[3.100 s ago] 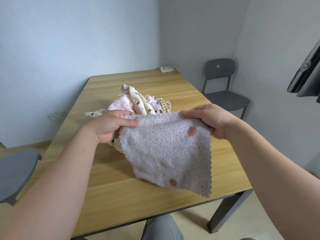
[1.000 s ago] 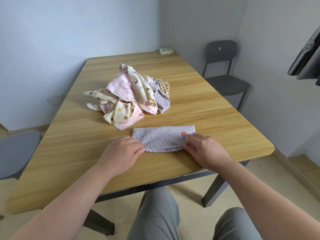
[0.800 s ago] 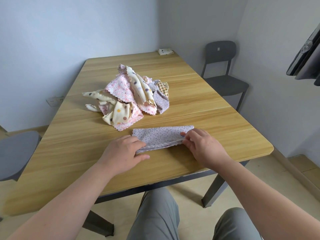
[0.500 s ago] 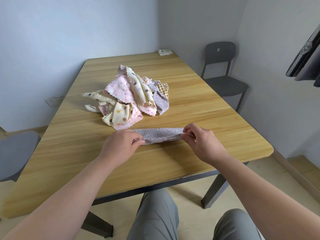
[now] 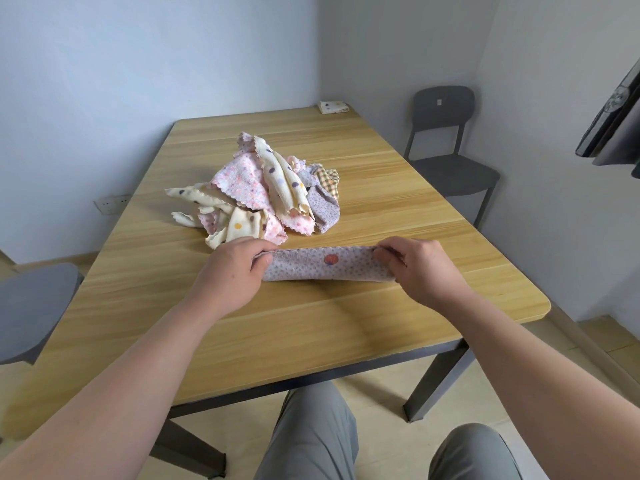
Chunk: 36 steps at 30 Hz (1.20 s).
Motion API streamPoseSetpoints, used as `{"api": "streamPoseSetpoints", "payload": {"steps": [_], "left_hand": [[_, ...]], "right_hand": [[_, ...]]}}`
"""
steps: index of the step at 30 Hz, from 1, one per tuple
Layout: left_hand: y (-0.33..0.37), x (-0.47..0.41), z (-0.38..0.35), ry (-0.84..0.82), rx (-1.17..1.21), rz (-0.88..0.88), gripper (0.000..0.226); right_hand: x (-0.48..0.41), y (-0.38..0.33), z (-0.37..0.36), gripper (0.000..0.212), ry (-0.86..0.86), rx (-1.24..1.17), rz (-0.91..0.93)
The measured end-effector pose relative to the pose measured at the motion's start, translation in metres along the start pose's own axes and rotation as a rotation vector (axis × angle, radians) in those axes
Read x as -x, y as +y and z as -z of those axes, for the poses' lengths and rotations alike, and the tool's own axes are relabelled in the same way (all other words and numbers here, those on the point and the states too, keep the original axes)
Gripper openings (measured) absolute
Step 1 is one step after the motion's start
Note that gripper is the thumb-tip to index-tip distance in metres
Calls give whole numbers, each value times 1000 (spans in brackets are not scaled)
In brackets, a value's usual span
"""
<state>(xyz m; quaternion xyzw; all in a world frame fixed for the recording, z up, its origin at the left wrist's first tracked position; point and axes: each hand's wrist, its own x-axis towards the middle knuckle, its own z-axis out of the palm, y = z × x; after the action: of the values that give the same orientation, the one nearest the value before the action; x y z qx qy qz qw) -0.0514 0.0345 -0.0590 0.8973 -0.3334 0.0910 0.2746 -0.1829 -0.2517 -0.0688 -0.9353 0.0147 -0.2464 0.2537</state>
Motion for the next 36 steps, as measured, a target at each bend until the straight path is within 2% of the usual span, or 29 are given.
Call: {"api": "streamPoseSetpoints", "payload": {"steps": [3,7,11,17,20,23,25,31,36], "left_hand": [[3,-4,3,31,73,57,22],[4,-8,8,83,247,167,7],[3,-11,16,88,404,204,10],[1,-17,20,81,445,222,15],[4,-16,22,100,393,182,15],[-1,-8,18,139,336,159,20],[-2,1,13,132,282,106,26],[-2,35,-9,-216,131,23,19],[-5,47,-22,-218,59,-74,19]], "right_hand": [[-5,-2,9,19,-6,-18,-51],[-10,-6,22,18,17,-63,-166],[-14,-6,34,13,-13,-182,-234],[-20,-3,35,18,-79,-135,-222],[-22,1,31,16,-31,-106,-170],[-18,4,24,11,111,-32,-26],[-9,8,18,12,131,5,39],[32,26,2,8,-79,59,101],[48,35,-2,7,-135,108,99]]}}
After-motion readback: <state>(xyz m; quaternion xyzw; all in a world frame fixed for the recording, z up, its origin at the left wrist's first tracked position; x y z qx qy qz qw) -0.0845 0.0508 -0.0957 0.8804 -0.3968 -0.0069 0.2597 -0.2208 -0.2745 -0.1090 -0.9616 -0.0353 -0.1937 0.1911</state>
